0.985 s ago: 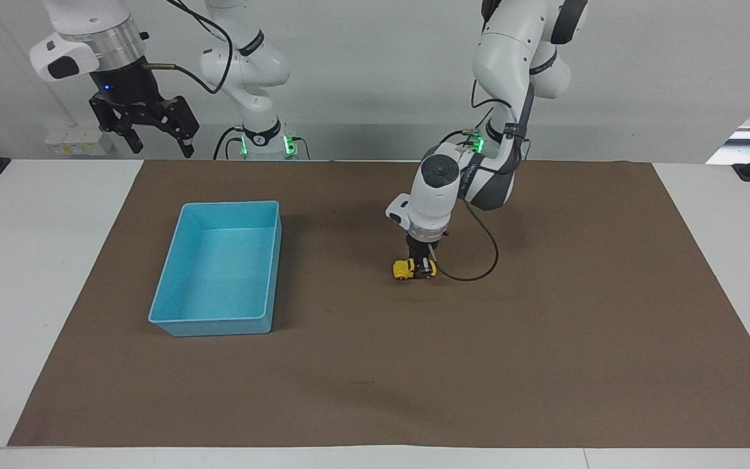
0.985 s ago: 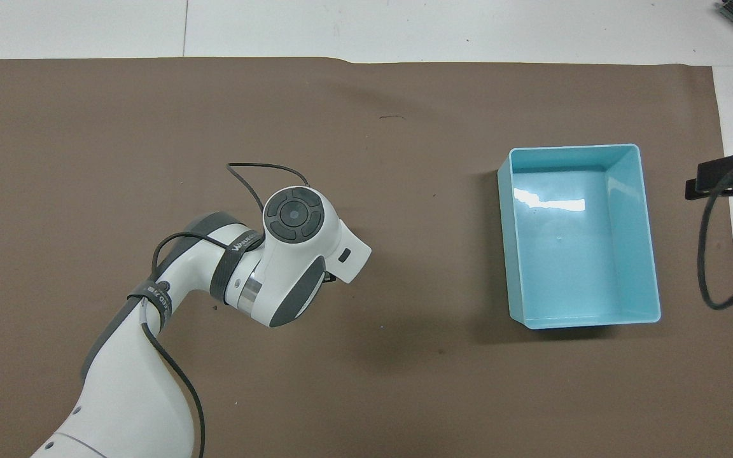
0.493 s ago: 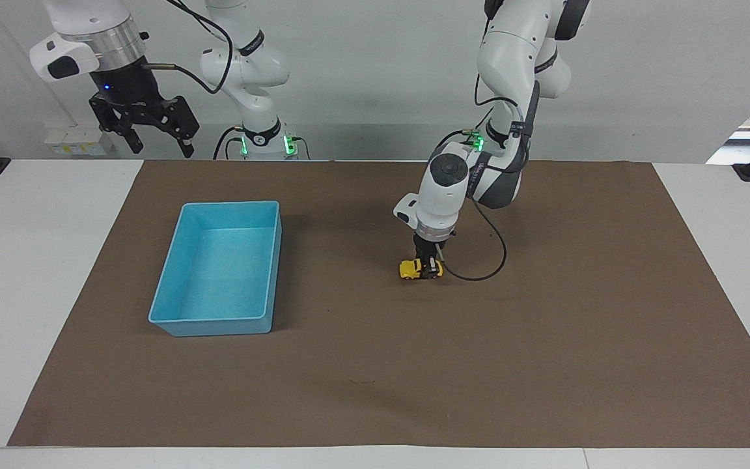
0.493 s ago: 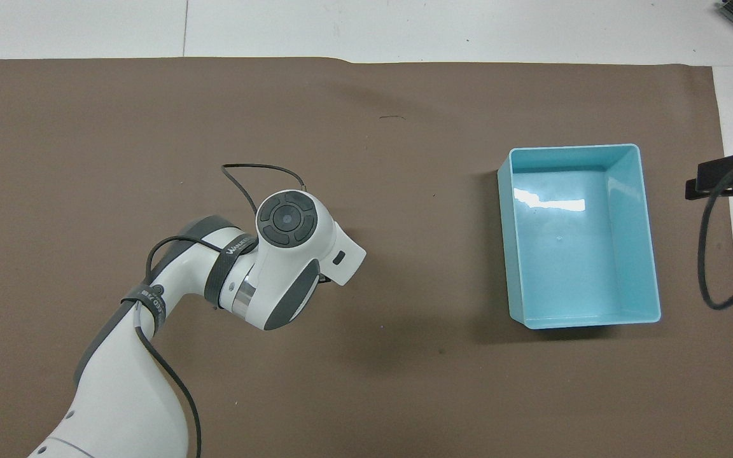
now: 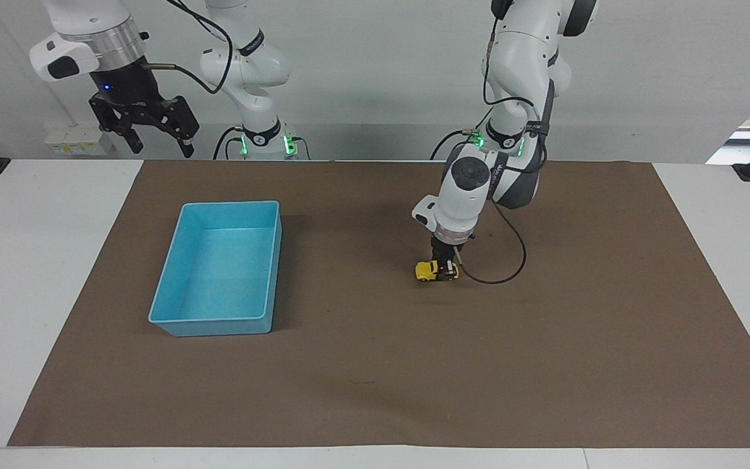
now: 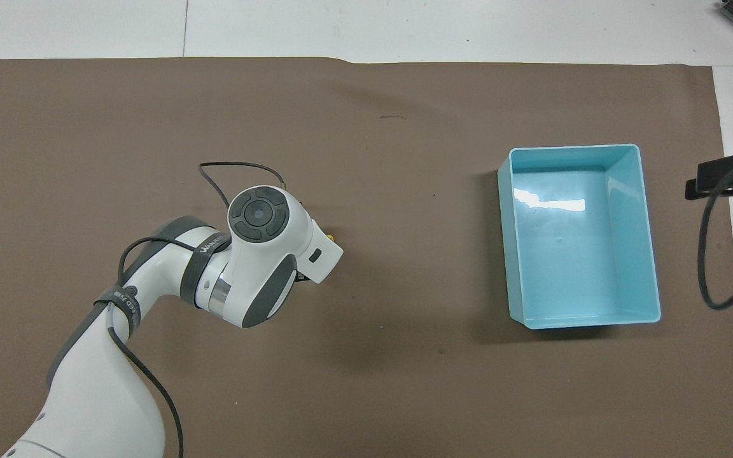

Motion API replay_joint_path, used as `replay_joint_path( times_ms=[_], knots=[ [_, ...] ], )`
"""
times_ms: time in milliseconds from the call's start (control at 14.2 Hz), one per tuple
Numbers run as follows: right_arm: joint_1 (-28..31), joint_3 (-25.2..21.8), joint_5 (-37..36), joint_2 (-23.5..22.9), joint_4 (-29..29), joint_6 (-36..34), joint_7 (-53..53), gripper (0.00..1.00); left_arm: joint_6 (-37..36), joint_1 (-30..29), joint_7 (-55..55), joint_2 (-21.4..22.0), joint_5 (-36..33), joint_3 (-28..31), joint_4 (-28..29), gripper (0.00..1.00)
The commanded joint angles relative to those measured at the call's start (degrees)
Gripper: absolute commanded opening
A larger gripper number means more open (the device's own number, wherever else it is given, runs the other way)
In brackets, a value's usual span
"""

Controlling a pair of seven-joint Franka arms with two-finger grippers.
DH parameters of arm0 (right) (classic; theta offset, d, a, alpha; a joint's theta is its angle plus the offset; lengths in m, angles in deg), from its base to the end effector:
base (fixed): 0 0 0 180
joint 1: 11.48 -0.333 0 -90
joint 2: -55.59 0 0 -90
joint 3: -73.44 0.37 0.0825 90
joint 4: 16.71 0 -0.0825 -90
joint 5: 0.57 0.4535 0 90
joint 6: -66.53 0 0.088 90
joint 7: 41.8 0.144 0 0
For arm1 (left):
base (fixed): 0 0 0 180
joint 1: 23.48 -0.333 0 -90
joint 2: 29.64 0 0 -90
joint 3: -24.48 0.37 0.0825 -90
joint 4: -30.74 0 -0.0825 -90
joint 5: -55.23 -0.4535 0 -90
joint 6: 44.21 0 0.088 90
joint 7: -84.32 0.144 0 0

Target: Wind up and store yellow beetle car

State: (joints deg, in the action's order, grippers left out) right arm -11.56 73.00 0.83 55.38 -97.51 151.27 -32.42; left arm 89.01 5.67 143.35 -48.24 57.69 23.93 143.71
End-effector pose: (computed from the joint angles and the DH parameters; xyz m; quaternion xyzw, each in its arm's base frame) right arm 0.6161 -0.0002 0.7171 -0.9959 0.0833 -0.0315 0.0146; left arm 0.5919 -0.3396 0.2768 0.7250 -0.6884 0.0183 0.0132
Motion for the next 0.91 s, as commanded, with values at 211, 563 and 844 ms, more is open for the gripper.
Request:
replay_joint_path(
  times_ms=[211,563,844],
  knots=[
    [0.78,0.44,0.54,0.47,0.20,-0.98,0.38,1.00,5.30,-5.68,7.14,-0.47,-1.15,0.38,4.10,0.00],
    [0.78,0.44,0.54,0.47,0.20,-0.98,0.38,1.00,4.59,-9.81,12.51,-0.38,-1.15,0.38,4.63,0.00],
    [0.78,0.44,0.54,0.47,0.20,-0.98,0.38,1.00,3.98,-11.23,14.19,-0.29,-1.06,0.38,4.19,0.14]
  ],
)
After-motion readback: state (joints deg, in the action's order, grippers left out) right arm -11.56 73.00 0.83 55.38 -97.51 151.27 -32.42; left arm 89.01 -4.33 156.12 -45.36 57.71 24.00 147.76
